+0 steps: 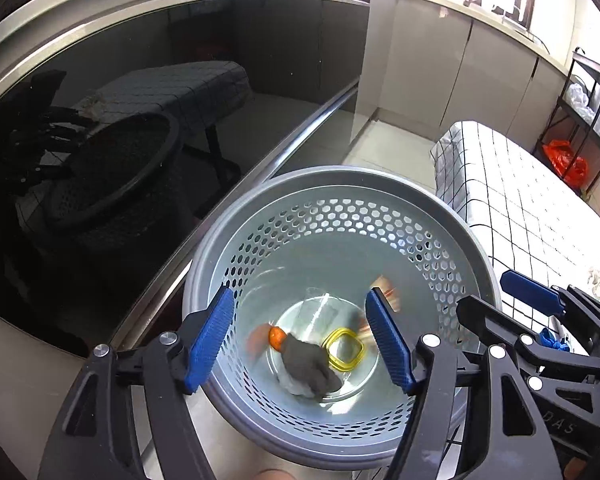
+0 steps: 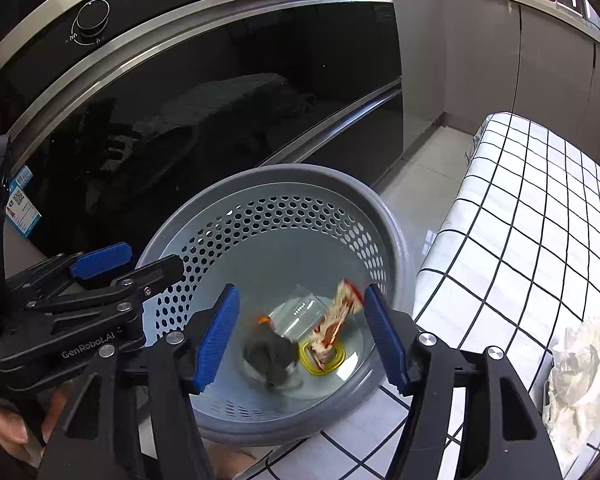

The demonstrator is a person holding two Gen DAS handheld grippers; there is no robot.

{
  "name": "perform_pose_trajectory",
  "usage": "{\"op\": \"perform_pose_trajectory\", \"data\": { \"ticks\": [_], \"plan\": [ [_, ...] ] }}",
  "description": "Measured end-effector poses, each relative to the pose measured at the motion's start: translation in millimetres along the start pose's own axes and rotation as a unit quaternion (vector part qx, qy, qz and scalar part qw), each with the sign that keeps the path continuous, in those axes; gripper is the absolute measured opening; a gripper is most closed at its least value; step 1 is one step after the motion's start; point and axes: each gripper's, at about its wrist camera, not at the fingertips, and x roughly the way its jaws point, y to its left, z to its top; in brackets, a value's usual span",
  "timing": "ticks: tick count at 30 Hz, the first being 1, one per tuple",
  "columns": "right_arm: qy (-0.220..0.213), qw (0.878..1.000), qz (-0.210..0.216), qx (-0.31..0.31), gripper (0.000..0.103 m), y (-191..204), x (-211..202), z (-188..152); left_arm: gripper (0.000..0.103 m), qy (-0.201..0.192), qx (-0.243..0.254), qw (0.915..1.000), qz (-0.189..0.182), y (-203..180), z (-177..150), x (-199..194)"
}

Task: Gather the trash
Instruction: 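Open both grippers to drop the cloth and wrapper into the basket, then move both tools back over the table toward the crumpled paper and tissue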

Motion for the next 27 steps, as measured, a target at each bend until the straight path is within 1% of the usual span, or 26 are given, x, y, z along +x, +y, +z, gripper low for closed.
{"op": "perform_pose_trajectory", "data": {
  "ticks": [17,27],
  "plan": [
    [-0.010,1.000,-0.008,0.010,0.062,-5.4,-14.7,-7.3,0.067,-0.010,0.003,0.9999,0.001,-2.6,-2.8,-6.6],
    [-0.018,0.999,-0.025,0.019,0.062,-6.8,-41.3,-22.7,0.067,-0.027,0.008,0.9996,-0.002,-8.6,-7.5,-18.6]
  ]
}}
